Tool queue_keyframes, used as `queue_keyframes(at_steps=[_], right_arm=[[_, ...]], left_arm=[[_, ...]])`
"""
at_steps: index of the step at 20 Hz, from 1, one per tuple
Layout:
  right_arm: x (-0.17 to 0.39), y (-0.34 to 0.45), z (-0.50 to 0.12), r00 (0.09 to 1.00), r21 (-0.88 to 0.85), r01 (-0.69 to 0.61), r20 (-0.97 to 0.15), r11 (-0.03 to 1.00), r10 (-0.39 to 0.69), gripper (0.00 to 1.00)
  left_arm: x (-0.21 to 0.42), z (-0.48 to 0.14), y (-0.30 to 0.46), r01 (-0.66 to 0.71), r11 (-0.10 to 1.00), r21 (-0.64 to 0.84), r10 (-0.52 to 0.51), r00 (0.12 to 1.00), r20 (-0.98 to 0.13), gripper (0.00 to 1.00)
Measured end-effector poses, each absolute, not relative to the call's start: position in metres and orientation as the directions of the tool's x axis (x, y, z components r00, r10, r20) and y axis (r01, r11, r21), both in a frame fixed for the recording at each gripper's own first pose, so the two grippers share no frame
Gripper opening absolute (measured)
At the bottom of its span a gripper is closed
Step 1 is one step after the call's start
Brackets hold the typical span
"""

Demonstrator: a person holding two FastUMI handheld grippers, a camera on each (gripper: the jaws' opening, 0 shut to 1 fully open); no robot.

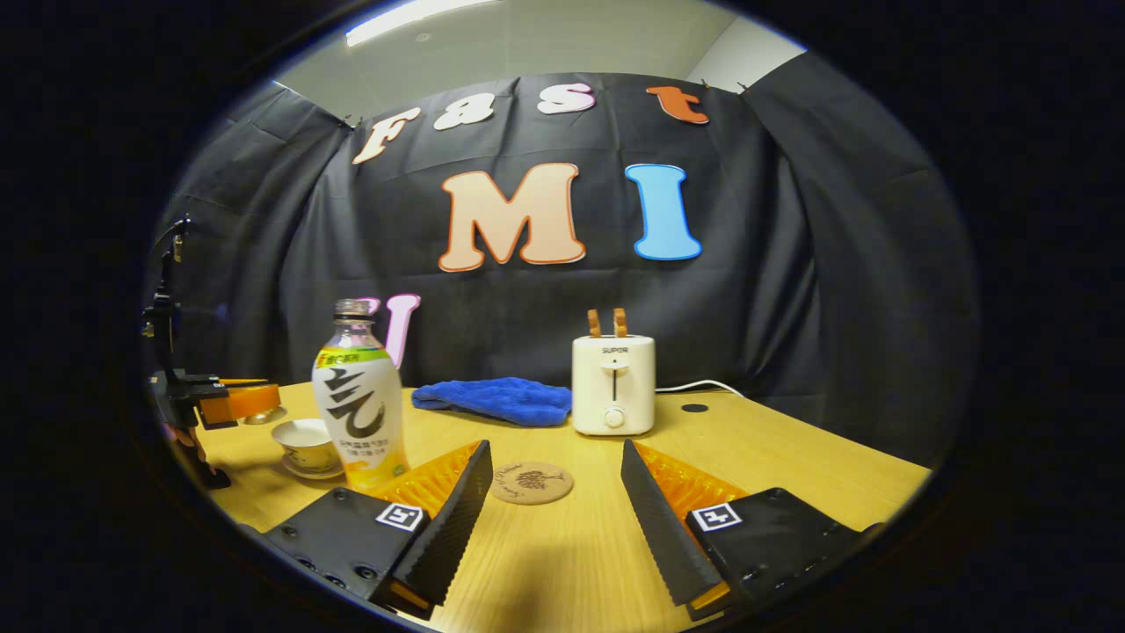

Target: Open the teacup lid with one hand, grasp the water bottle and pour water into the teacup with the other hand; after pouring, place the water bottle on the coaster and then close the teacup lid.

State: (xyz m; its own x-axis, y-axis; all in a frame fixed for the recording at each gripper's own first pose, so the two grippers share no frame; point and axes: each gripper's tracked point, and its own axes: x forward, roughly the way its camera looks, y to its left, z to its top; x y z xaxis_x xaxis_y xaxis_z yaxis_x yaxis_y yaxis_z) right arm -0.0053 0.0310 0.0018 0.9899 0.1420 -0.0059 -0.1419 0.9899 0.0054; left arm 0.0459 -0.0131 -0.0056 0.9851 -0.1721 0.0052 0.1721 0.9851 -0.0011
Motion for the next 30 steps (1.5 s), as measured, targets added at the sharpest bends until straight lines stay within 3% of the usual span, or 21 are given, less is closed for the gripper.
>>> queue_keyframes(at_steps=[6, 9, 14, 25, 26, 28, 30], right_arm=[[-0.032, 0.109, 0.0, 0.904, 0.022, -0.426, -0.016, 0.905, 0.426, 0.94], [-0.039, 0.133, -0.002, 0.882, 0.025, -0.471, -0.019, 0.882, 0.471, 0.94], [-0.028, 0.148, -0.006, 0.897, 0.025, -0.44, -0.04, 0.898, 0.441, 0.94], [0.016, 0.173, -0.036, 0.907, 0.011, -0.374, -0.204, 0.927, 0.368, 0.92], [0.018, 0.172, -0.037, 0.908, 0.007, -0.368, -0.214, 0.93, 0.361, 0.95], [0.021, 0.171, -0.041, 0.912, 0.002, -0.35, -0.226, 0.937, 0.342, 0.69], [0.018, 0.17, -0.041, 0.916, -0.014, -0.344, -0.225, 0.939, 0.332, 0.7]], left_arm=[[0.036, -0.005, 0.025, 0.042, 0.999, 0.003, -0.042, 0.999, 0.003, 0.27], [0.03, -0.004, 0.044, -0.024, 1.0, 0.005, 0.024, 1.0, 0.004, 0.27], [0.025, -0.005, 0.054, -0.053, 0.999, 0.005, 0.053, 0.999, 0.002, 0.26], [0.026, -0.004, 0.075, -0.071, 0.997, 0.006, 0.071, 0.997, 0.003, 0.27], [0.027, -0.004, 0.075, -0.073, 0.997, 0.006, 0.073, 0.997, 0.003, 0.27], [0.027, -0.004, 0.075, -0.074, 0.997, 0.005, 0.074, 0.997, 0.003, 0.27], [0.027, -0.004, 0.075, -0.074, 0.997, 0.005, 0.074, 0.997, 0.002, 0.27]])
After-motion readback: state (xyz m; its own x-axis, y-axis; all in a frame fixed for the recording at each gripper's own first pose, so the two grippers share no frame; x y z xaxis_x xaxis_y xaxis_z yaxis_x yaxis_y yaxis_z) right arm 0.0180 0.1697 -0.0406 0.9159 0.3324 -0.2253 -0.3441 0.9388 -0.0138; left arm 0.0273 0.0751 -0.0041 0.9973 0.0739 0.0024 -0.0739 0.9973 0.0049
